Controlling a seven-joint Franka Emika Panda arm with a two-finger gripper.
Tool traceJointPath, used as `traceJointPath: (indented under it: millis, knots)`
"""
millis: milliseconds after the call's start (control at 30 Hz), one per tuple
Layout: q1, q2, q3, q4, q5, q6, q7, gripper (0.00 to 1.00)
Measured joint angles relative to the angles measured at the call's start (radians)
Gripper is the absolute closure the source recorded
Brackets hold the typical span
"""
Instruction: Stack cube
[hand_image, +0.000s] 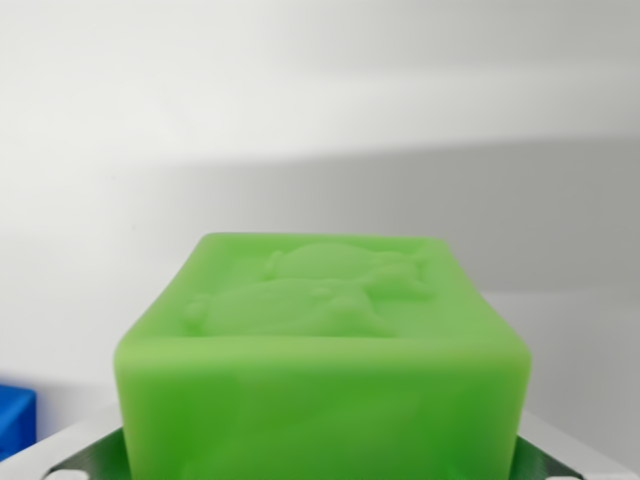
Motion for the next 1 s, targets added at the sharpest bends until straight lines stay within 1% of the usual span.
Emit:
traceJointPath:
  millis: [500,633,1000]
  knots:
    - [0.0,-0.12,-0.004,-0.002,-0.027,-0.115,0.02,1.0]
    - [0.004,-0.134,-0.004,-0.008,-0.03,-0.121,0.034,1.0]
    - [0.032,-0.166,0.003,-0.047,-0.037,-0.121,0.091,1.0]
